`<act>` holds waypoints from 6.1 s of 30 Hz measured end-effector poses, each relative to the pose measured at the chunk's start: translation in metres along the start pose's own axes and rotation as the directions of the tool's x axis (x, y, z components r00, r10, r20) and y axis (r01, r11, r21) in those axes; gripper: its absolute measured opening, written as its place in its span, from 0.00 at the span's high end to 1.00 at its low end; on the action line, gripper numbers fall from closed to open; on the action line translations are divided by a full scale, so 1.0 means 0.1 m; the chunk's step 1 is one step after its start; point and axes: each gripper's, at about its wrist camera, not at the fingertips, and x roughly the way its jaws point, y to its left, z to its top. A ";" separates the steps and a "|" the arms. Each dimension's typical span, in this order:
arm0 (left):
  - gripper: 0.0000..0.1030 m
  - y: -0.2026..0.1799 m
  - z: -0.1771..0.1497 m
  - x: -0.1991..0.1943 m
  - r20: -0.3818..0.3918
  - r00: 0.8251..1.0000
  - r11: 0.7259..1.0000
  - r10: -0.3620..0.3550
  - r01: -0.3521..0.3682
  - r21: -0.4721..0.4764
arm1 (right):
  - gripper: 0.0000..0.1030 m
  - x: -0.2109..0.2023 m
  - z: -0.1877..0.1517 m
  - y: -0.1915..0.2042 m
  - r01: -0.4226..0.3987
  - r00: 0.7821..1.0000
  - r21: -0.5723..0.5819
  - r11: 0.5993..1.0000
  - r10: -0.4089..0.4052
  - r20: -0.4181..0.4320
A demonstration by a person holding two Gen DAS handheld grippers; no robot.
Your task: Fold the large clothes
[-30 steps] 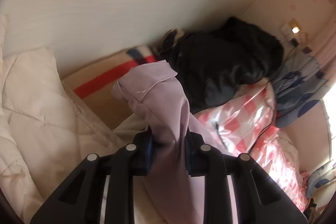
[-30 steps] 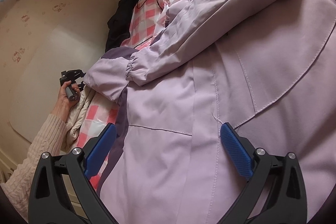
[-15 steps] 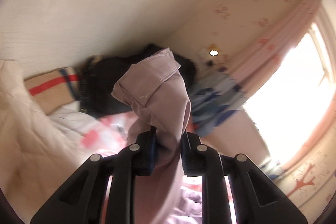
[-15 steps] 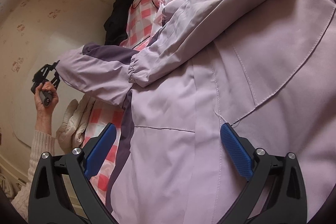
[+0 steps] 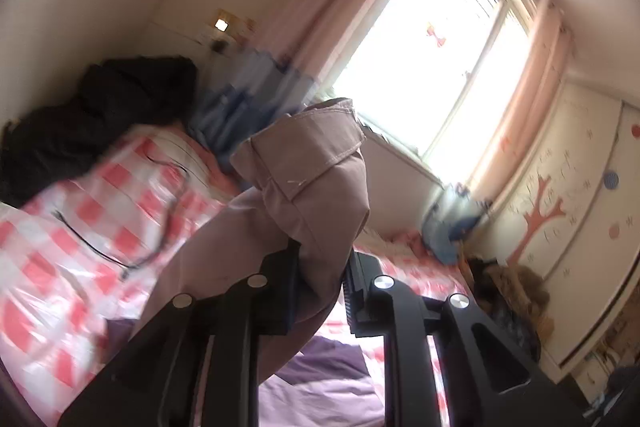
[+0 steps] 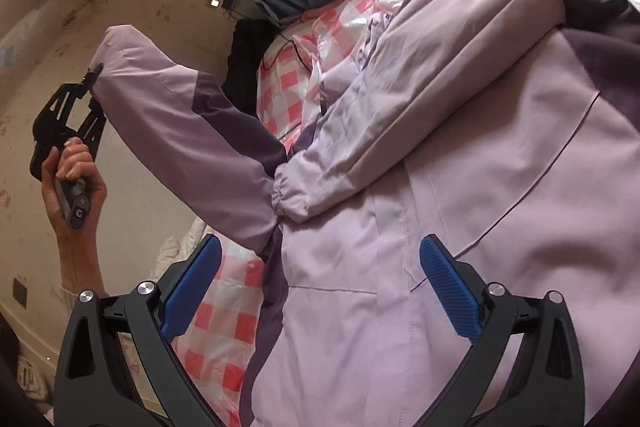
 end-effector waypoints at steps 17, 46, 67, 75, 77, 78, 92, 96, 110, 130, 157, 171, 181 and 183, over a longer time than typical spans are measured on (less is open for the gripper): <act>0.82 -0.55 -2.05 1.68 -0.371 0.927 0.998 -0.054 0.058 0.001 | 0.07 -0.76 0.49 -0.68 -0.162 0.970 0.284 0.945 0.099 0.223; 0.07 0.71 -2.29 -0.72 -0.204 0.913 0.935 0.353 -0.355 0.031 | 0.07 -0.41 1.01 -0.25 0.022 0.972 0.065 0.998 -0.037 0.234; 0.07 1.25 -2.18 -0.81 -0.251 0.872 0.887 0.421 -0.454 -0.088 | 0.80 0.15 2.09 0.06 0.317 0.934 -0.201 0.927 -0.269 0.233; 0.07 1.35 -2.28 -0.71 -0.316 0.838 0.867 0.444 -0.491 -0.085 | 0.45 -0.27 1.90 -0.82 0.332 0.912 0.095 0.938 -0.346 0.219; 0.07 1.37 -2.26 -0.73 -0.310 0.837 0.862 0.450 -0.498 -0.094 | 0.40 -0.52 1.93 -0.58 0.367 0.855 0.089 0.926 -0.373 0.360; 0.07 1.38 -2.26 -0.74 -0.311 0.837 0.861 0.450 -0.499 -0.099 | 0.36 -0.50 1.96 -0.37 0.388 0.847 0.017 0.922 -0.364 0.388; 0.07 1.50 -2.26 -0.76 -0.344 0.817 0.842 0.464 -0.527 -0.117 | 0.29 1.22 1.80 -0.11 0.645 0.752 -0.375 0.666 -0.640 0.158; 0.07 1.59 -2.25 -0.82 -0.347 0.816 0.828 0.463 -0.538 -0.159 | 0.14 1.64 1.36 0.78 0.491 0.845 -0.588 0.643 -0.515 0.143; 0.07 1.81 -2.20 -1.01 -0.357 0.796 0.796 0.488 -0.574 -0.191 | 0.11 1.54 1.28 0.60 0.597 0.760 -0.583 0.552 -0.622 0.189; 0.07 1.04 -2.29 -1.01 -0.397 0.824 0.908 0.405 -0.415 0.065 | 0.08 -1.70 0.31 -0.17 0.447 0.846 -0.314 0.838 -0.510 -0.157; 0.07 1.58 -3.97 -3.00 -0.748 0.664 0.904 0.006 -0.323 -0.279 | 0.06 -2.50 -0.88 -0.89 0.244 0.868 0.020 0.970 -0.209 -0.450; 0.31 1.54 -4.36 -2.83 -0.725 0.677 0.842 -0.124 -0.315 -0.438 | 0.07 -2.45 -0.94 -1.06 0.155 0.898 0.109 0.982 -0.094 -0.430; 0.88 0.90 -3.74 -3.07 -0.577 0.804 0.894 -0.144 -0.145 -0.425 | 0.81 -2.56 -0.87 -0.42 0.028 0.964 -0.007 1.000 -0.029 -0.264; 0.89 0.74 -3.53 -3.21 -0.533 0.832 0.905 -0.156 -0.096 -0.415 | 0.84 -2.65 -0.83 -0.22 -0.016 0.973 -0.030 0.999 0.009 -0.232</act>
